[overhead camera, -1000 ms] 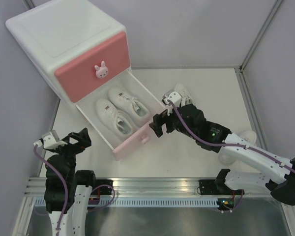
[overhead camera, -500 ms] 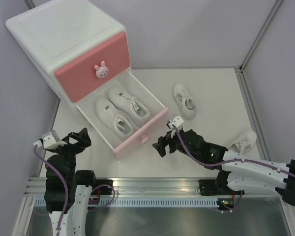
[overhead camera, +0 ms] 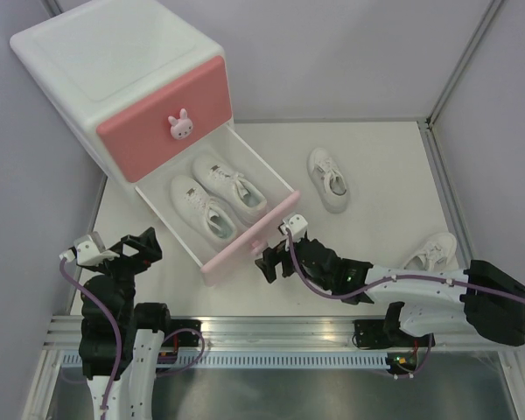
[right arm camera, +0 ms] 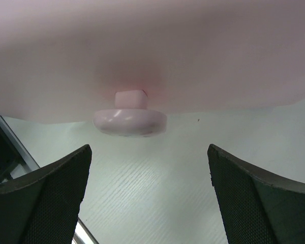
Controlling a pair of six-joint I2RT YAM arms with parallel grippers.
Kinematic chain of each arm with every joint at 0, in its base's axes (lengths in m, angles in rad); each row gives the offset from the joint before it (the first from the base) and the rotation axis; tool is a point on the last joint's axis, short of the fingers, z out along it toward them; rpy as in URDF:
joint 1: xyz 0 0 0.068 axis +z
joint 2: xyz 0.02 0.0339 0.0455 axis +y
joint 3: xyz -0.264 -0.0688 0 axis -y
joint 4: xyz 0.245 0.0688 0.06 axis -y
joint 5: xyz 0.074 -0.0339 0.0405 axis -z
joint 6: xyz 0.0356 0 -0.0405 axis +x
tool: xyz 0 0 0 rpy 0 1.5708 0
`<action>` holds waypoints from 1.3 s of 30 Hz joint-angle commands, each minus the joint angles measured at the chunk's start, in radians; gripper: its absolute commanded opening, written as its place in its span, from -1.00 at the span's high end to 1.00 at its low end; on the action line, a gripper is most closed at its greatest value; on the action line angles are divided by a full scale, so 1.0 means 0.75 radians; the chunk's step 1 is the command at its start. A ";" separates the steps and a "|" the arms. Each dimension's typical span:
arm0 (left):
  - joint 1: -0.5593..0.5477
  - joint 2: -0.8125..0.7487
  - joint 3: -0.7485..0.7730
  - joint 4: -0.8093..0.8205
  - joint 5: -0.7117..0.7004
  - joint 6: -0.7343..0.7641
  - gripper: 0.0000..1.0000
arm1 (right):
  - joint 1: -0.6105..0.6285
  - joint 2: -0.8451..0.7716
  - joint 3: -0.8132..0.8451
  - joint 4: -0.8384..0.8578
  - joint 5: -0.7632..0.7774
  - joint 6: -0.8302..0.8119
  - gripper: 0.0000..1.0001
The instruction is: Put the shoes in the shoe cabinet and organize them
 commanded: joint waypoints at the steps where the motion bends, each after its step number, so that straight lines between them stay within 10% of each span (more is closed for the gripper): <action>1: 0.006 -0.097 0.001 0.034 -0.010 0.037 -1.00 | 0.009 0.044 0.056 0.156 0.046 0.031 -0.93; 12: 0.008 -0.099 0.003 0.028 -0.016 0.035 -1.00 | 0.009 0.171 0.142 0.177 0.040 0.005 -0.72; 24: 0.008 -0.101 0.005 0.032 -0.014 0.035 -1.00 | 0.011 0.116 0.217 0.054 0.026 -0.044 0.73; 39: 0.008 -0.101 0.005 0.028 -0.014 0.035 -1.00 | 0.013 0.096 0.510 -0.224 0.064 -0.110 0.99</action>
